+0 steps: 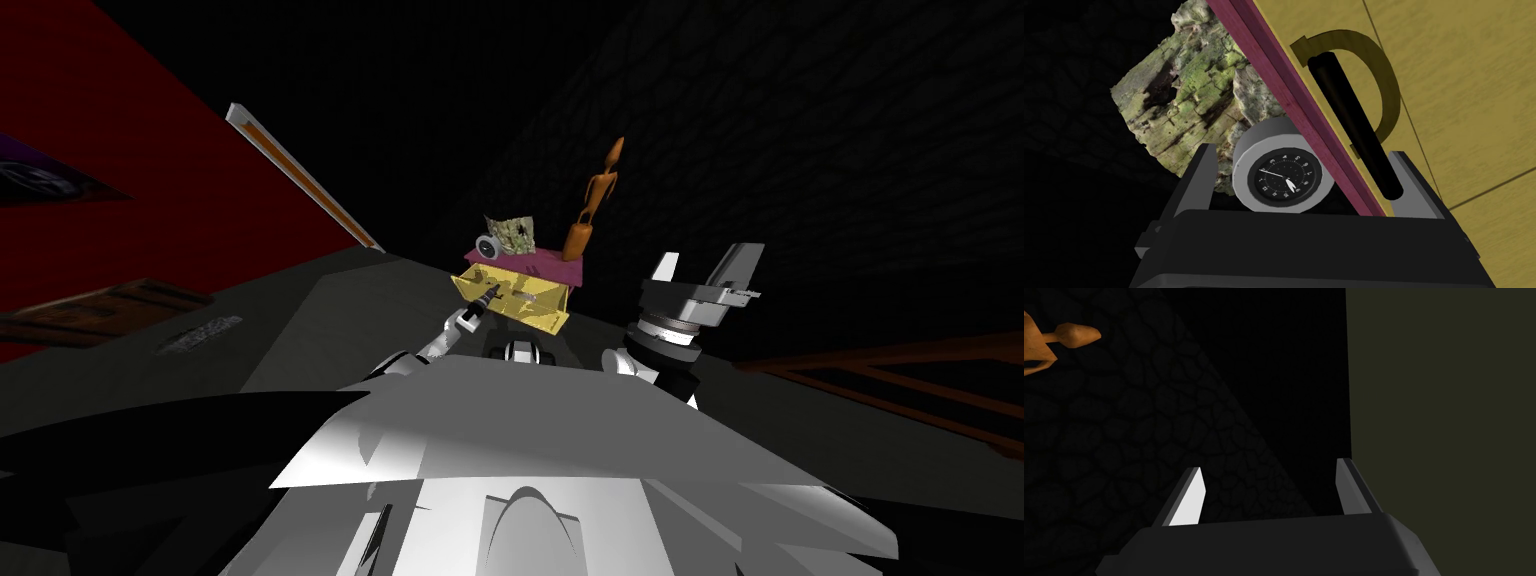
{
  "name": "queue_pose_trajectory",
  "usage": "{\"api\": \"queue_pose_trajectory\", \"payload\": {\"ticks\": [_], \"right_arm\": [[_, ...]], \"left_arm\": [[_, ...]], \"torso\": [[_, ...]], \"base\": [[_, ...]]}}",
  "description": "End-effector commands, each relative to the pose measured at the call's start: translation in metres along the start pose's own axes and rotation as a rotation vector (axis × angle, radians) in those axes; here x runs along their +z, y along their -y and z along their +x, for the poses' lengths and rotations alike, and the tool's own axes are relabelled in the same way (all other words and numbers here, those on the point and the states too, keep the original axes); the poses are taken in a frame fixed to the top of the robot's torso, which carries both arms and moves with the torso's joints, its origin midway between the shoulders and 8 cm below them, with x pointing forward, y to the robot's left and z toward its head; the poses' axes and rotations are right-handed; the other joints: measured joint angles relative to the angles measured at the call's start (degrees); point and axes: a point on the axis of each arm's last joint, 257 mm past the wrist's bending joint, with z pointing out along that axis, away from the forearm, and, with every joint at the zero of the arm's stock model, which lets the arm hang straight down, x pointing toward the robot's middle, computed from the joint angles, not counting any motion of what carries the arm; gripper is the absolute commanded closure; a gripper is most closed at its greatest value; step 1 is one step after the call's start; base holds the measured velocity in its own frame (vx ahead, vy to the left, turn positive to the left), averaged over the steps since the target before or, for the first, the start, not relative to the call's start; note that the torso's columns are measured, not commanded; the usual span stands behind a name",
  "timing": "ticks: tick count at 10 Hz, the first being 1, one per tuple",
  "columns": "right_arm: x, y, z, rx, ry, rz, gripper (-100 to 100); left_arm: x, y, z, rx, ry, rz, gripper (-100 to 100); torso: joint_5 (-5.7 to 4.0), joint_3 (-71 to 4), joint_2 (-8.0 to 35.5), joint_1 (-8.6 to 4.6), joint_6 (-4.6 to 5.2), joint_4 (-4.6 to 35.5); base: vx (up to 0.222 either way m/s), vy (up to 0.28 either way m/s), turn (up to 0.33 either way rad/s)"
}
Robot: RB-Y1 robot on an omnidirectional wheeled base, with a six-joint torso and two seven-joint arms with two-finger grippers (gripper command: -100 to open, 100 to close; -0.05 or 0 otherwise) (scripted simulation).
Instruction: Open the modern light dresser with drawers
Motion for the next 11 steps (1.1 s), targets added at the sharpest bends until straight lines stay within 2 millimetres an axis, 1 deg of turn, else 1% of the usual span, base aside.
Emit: {"api": "queue_pose_trajectory", "payload": {"ticks": [1, 4, 5, 6, 11], "right_arm": [[0.0, 0.0, 0.0, 0.0, 0.0, 0.0, 0], [0.0, 0.0, 0.0, 0.0, 0.0, 0.0, 0], [0.0, 0.0, 0.0, 0.0, 0.0, 0.0, 0], [0.0, 0.0, 0.0, 0.0, 0.0, 0.0, 0], [0.0, 0.0, 0.0, 0.0, 0.0, 0.0, 0]], "left_arm": [[0.009, 0.014, -0.016, -0.001, 0.005, 0.005, -100], [0.016, 0.027, -0.03, -0.002, 0.006, 0.004, -100], [0.015, 0.023, -0.027, -0.001, 0.006, 0.006, -100], [0.016, 0.023, -0.028, -0.002, 0.006, 0.004, 0], [0.016, 0.023, -0.028, -0.002, 0.006, 0.004, 0]], "torso": [[-0.01, 0.1, 0.16, 0.05, -0.02, 0.07], [0.03, 0.25, 0.43, 0.04, -0.09, 0.02], [0.03, 0.22, 0.37, 0.04, -0.09, -0.01], [0.04, 0.14, 0.24, 0.05, -0.1, -0.05], [0.03, 0.17, 0.3, 0.06, -0.09, -0.03]], "base": [[-0.025, 0.001, -0.019], [-0.04, 0.002, -0.01], [-0.021, 0.0, -0.004], [-0.006, 0.0, 0.0], [0.0, 0.0, 0.0]]}}
